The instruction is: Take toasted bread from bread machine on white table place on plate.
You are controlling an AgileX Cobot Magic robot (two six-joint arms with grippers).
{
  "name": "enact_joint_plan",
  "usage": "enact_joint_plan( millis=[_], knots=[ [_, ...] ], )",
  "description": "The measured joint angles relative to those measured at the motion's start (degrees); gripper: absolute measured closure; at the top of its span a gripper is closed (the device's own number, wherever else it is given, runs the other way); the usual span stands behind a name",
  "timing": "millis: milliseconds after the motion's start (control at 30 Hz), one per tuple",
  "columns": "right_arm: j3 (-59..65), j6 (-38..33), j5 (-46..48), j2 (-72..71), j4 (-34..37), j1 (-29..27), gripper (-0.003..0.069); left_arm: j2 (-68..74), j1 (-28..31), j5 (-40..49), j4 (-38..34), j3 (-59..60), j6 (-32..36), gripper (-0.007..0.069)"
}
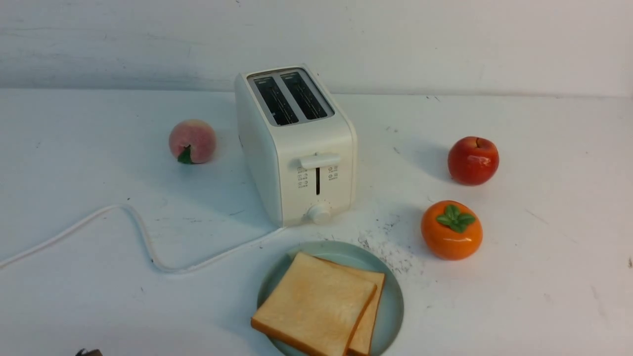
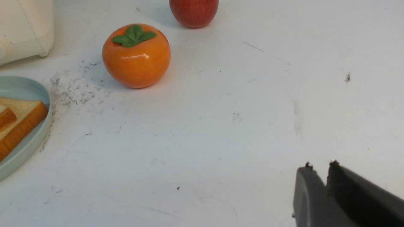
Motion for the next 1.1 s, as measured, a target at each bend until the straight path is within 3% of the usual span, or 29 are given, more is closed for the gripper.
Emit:
enact_joint_plan(
  millis=[267, 500, 833, 933, 1100],
  knots=[
    [0.0, 0.0, 0.0, 0.0, 0.0, 0.0, 0.0562, 0.0, 0.0, 1.0, 3.7, 1.7, 2.4, 0.0610],
    [0.0, 0.0, 0.0, 0.0, 0.0, 0.0, 0.0552, 0.0, 0.0, -3.6, 11.9, 1.7, 10.1, 0.0606],
    [0.0, 0.0, 0.0, 0.0, 0.0, 0.0, 0.0540, -1.3, 0.9, -2.9, 22.4, 2.2, 8.8, 0.0598],
    [0.0, 0.0, 0.0, 0.0, 0.0, 0.0, 0.0538, -1.3, 4.9, -3.0, 22.9, 3.0, 7.3, 0.0595],
    [0.0, 0.0, 0.0, 0.0, 0.1, 0.0, 0.0531, -1.5, 16.7, -5.0, 23.0, 4.3, 6.6, 0.0589]
  ],
)
